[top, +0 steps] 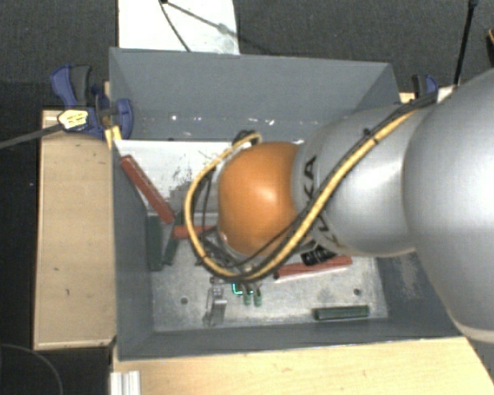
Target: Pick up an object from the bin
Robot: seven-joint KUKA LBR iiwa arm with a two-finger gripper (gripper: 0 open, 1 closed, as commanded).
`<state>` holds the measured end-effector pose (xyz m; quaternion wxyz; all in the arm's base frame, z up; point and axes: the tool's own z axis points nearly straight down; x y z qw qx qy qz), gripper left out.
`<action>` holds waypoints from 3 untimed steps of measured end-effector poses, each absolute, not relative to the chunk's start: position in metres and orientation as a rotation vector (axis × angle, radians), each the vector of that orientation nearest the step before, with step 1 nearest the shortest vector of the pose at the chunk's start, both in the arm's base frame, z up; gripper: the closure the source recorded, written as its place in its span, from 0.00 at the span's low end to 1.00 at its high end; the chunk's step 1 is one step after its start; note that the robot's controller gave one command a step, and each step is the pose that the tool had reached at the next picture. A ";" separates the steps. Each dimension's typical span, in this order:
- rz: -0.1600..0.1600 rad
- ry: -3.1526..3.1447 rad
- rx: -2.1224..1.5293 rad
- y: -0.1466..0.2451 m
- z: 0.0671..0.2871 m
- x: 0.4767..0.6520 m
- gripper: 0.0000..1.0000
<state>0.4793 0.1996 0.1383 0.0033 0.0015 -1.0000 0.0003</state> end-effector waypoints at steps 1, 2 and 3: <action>0.000 -3.143 -0.051 0.093 0.069 0.542 0.00; 0.007 -3.140 0.003 0.017 0.070 0.537 0.00; 0.001 -3.119 0.364 -0.005 0.070 0.496 0.00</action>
Offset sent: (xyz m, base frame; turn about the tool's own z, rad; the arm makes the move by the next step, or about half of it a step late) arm 0.0606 -0.1017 -0.0683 0.0268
